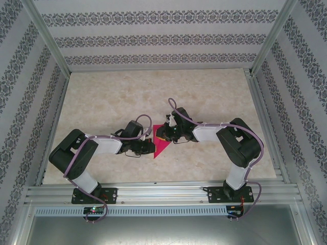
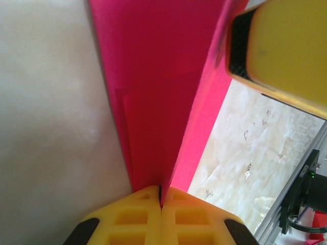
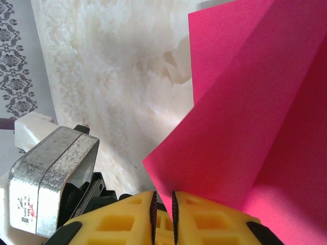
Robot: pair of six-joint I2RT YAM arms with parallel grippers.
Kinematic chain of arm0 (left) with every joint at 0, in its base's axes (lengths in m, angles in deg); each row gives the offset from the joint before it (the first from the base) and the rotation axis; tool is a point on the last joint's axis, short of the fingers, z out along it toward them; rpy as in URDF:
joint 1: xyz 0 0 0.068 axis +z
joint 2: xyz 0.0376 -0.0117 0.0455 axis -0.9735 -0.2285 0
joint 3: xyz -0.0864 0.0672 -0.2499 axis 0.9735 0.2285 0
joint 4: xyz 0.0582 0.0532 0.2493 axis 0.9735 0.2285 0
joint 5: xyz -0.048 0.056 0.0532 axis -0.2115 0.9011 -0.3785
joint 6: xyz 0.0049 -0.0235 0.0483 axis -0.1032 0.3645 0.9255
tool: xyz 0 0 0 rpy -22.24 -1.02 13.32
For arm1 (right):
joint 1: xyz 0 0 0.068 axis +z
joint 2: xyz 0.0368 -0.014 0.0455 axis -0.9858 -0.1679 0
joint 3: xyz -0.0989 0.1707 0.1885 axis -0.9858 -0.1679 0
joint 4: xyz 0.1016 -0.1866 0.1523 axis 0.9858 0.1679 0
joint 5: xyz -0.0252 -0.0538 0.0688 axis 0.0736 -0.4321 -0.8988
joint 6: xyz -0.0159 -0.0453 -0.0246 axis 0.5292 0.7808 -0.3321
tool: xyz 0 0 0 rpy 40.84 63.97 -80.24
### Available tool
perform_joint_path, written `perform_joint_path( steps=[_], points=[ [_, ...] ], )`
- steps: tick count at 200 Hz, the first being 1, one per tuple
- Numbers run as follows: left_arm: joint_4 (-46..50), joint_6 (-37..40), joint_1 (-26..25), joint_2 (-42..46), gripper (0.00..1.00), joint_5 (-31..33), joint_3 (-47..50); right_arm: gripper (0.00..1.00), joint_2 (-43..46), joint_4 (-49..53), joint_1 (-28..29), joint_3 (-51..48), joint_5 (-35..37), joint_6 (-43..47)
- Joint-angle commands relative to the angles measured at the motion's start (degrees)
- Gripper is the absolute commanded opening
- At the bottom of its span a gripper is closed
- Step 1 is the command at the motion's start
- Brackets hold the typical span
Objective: Fold a paper plane with a square sheet of paper (pick it up from the middle)
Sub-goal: Fourth fold the wing at the center of the table.
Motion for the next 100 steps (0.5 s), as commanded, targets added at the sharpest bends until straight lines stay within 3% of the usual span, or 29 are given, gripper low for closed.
perform_joint_path(
  steps=[1, 100],
  points=[
    [-2.15, -1.34, 0.76, -1.06, 0.05, -1.39, 1.41, 0.18, -1.46, -1.31, -0.44, 0.47, -0.45, -0.05],
    [1.0, -1.6, 2.49, -2.85, 0.03, -4.02, -0.01, 0.18, -3.59, -0.96, -1.15, 1.03, 0.42, -0.35]
  ],
)
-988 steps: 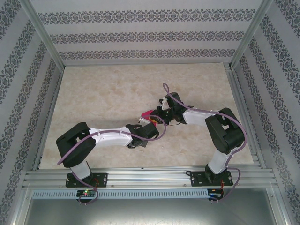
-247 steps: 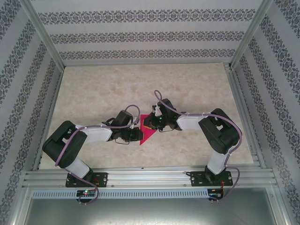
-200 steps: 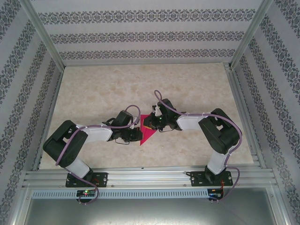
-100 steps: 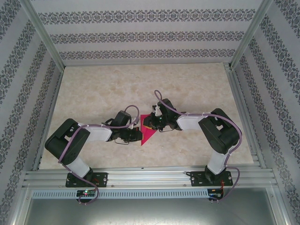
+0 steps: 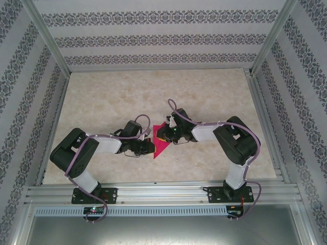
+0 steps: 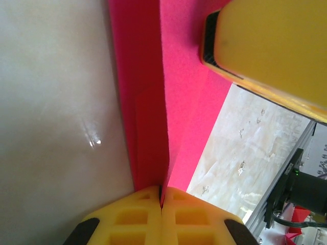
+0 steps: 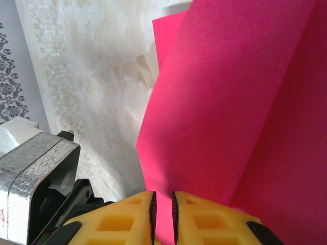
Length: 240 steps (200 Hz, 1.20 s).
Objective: Fold a paper plane with a square sheet of paper (pick it up from the middle)
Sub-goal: Fourth fold the wing at the center of the table.
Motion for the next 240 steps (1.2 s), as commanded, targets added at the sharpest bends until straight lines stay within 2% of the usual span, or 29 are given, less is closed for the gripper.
perform_joint_path(
  steps=[1, 47, 96, 114, 139, 201, 240],
  points=[
    [2.01, 0.27, 1.06, -1.79, 0.03, -0.51, -0.45, 0.18, -1.12, -0.3, -0.77, 1.01, 0.38, -0.11],
    [4.96, 2.07, 1.61, -3.25, 0.02, -1.91, -2.31, 0.18, -1.18, -0.22, -0.72, 0.73, 1.05, -0.61],
    [4.56, 1.9, 2.31, -3.83, 0.02, -3.06, -2.27, 0.19, 4.5, -0.16, -0.74, -0.68, 0.79, -0.1],
    [5.15, 2.42, 2.63, -4.09, 0.02, -3.48, -2.78, 0.18, 4.07, -2.83, -0.52, -0.51, -2.68, -0.65],
    [5.65, 3.27, 2.83, -4.4, 0.02, -4.02, -3.01, 0.18, 3.01, -2.93, 0.12, 0.6, -3.39, -1.07],
    [6.82, 3.09, 3.25, -5.65, 0.02, -4.75, -3.32, 0.19, -0.1, -1.63, 0.1, 1.63, 0.33, -0.98],
    [6.72, 2.89, 3.5, -6.55, 0.02, -5.53, -3.4, 0.19, -1.54, -1.72, -0.43, 1.69, -0.16, -0.54]
  ],
)
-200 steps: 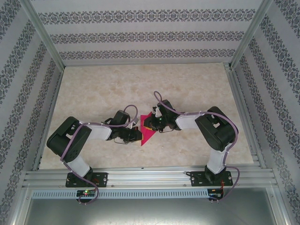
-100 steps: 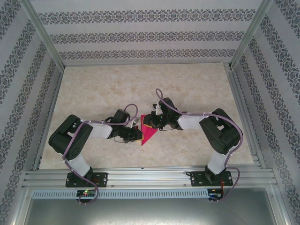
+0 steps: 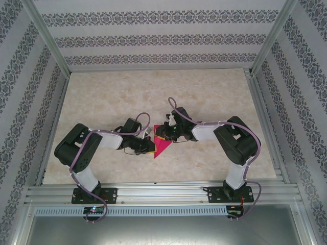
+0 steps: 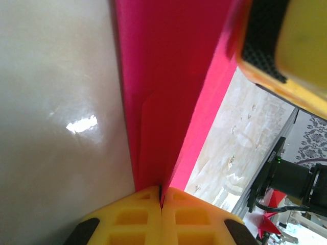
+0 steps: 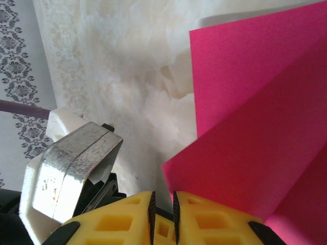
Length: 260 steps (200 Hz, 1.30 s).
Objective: Fold a paper plane with a square sheet of paper (pick it up from the middle)
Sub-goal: Fourth fold the wing at the center of the table.
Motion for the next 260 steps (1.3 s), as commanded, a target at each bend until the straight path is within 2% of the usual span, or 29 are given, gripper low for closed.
perform_joint_path(
  steps=[1, 94, 152, 207, 260],
  points=[
    [4.29, 1.12, 0.83, -2.22, 0.02, 1.52, -0.12, 0.19, -1.44, 0.34, -0.16, 1.07, 0.7, 0.65],
    [6.2, 1.94, 0.89, -3.44, 0.02, 0.93, -0.95, 0.19, -3.14, 0.96, -0.84, 0.38, 1.66, 0.8],
    [7.41, 2.35, 1.02, -4.42, 0.03, 0.4, -1.59, 0.18, -2.52, 3.98, -0.9, -0.67, 5.12, 1.41],
    [7.06, 2.44, 1.03, -4.33, 0.07, -0.2, -1.42, 0.18, -4.61, 3.66, -0.92, -0.24, 3.0, 1.85],
    [5.49, 1.49, 0.98, -4.6, 0.01, -0.04, -0.55, 0.19, -1.7, 2.0, -1.27, 0.06, 0.79, 1.28]
  ],
)
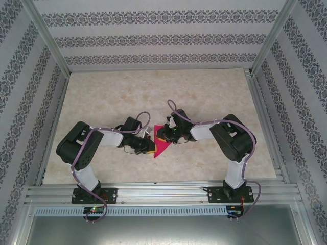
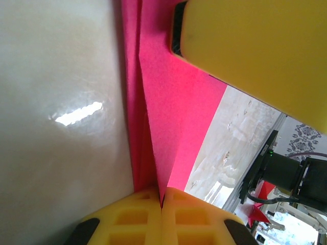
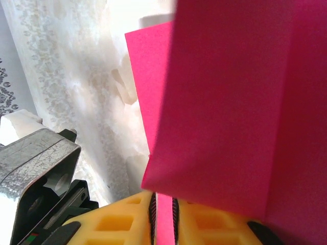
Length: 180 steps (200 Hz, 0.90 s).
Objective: Fold a paper plane with a square sheet of paper (pick it up from the middle)
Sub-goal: Fourth fold the wing at the center of the table.
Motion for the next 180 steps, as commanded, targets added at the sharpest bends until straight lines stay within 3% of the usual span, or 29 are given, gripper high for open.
perform_joint_path(
  steps=[1, 37, 180],
  points=[
    [2.72, 0.28, 0.2, -2.76, 0.01, 2.99, 1.47, 0.19, 1.48, 1.13, -0.77, -0.06, -0.02, 1.09],
    [2.64, -0.61, 0.17, -2.72, 0.0, 4.67, 2.47, 0.2, 4.47, 2.04, -1.99, 0.6, 0.29, 1.6],
    [-1.93, -4.21, 0.21, -3.59, 0.0, 5.86, 4.98, 0.19, -1.79, 1.59, -0.53, 4.5, -3.29, 1.95]
  ],
)
